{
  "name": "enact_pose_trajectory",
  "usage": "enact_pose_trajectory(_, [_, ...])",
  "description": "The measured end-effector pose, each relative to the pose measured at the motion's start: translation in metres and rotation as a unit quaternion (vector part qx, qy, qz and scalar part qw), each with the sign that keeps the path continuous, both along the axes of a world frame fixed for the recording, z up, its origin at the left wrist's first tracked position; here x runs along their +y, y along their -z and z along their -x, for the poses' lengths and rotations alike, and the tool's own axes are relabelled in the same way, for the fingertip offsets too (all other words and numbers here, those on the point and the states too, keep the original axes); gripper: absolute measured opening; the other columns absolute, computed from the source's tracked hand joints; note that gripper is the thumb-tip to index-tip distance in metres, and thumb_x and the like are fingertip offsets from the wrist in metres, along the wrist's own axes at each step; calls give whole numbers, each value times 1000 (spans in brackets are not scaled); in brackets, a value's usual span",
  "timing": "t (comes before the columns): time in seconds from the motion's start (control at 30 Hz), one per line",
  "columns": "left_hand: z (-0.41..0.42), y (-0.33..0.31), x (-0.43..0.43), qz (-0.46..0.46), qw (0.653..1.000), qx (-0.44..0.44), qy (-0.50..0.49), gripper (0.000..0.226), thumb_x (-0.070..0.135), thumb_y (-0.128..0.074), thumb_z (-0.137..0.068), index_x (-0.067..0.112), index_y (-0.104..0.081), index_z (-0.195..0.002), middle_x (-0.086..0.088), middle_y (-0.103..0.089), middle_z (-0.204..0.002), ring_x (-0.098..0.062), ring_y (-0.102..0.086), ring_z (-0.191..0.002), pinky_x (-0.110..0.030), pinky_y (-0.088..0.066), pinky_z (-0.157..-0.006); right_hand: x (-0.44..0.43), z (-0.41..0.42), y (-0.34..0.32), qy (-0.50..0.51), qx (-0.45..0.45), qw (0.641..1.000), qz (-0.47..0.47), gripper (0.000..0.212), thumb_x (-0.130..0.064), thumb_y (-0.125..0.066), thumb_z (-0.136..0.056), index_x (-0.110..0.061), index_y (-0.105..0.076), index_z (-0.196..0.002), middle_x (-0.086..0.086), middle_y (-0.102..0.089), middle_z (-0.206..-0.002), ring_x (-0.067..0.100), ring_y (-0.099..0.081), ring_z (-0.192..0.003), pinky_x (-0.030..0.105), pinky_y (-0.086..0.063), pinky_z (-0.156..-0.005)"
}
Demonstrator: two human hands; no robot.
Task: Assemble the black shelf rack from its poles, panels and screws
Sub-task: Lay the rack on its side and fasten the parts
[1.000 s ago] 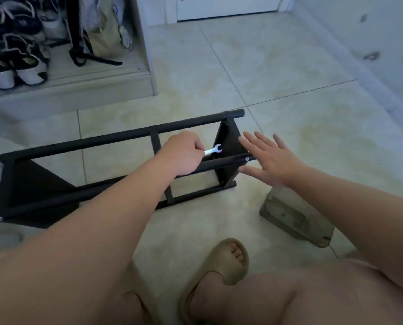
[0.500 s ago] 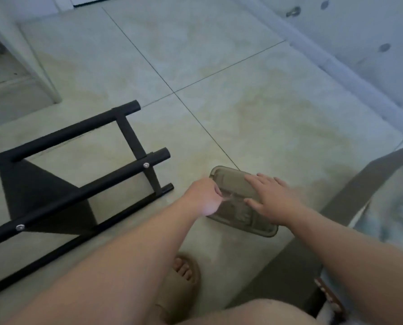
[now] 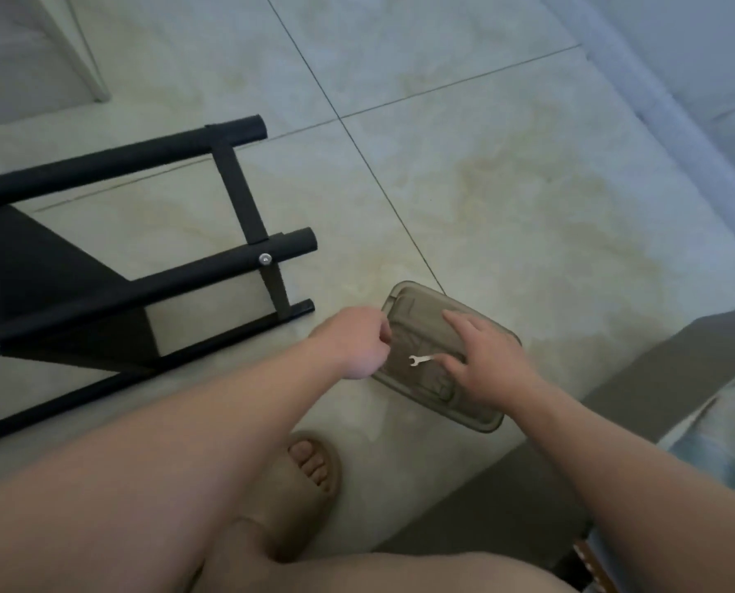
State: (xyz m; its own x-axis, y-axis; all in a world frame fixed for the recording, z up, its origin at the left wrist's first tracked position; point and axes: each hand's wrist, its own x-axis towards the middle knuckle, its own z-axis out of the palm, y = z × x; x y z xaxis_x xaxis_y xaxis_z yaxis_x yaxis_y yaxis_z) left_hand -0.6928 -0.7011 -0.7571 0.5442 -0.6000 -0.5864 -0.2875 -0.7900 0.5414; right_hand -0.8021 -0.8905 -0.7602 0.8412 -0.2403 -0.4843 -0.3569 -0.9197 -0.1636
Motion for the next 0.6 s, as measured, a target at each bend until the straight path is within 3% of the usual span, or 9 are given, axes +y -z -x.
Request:
enact_pose_trajectory(0.2, [-10,-59,73,111,987,-118,0,12,23,-52,-94,31,-61,-96,8,-62,-100,-23,-61,-97,-40,-52,-86,47,-37,-49,51,-97,983,-144,72,-46,-63,-96,-32,-30,-158,-6,-44,-157,16,-40,-144,32,-31,-115])
enact_pose_trajectory(0.33, [-21,-99,130,164,940,-300,2,18,20,-58,-92,21,-61,-109,4,-59,-102,-22,-55,-95,-36,-46,-77,88,-73,-74,86,-123,962,-227,79,-46,-69,-92,-38,-25,-158,-13,-49,-147,11,-51,-129,34,-42,-107])
enact_pose_trajectory(0.43, [-38,-119,170,101,922,-374,-11,29,28,-60,-89,22,-56,-117,-1,-58,-115,-26,-52,-103,-40,-45,-85,111,-99,-87,117,-135,946,-271,81,-45,-72,-91,-38,-26,-158,-17,-50,-136,9,-56,-118,37,-51,-94])
enact_pose_trajectory(0.5, [-48,-125,195,33,935,-353,-26,41,36,-60,-90,24,-51,-128,-1,-54,-127,-27,-50,-113,-40,-43,-92,124,-111,-93,121,-134,943,-280,78,-44,-72,-91,-37,-30,-156,-16,-53,-132,10,-61,-113,34,-51,-86])
enact_pose_trajectory(0.6, [-58,-126,223,-69,958,-279,-17,48,50,-59,-91,26,-47,-131,-1,-56,-126,-27,-54,-113,-42,-46,-91,138,-124,-98,115,-123,950,-264,68,-41,-73,-91,-32,-43,-151,-7,-61,-128,18,-64,-112,37,-50,-96])
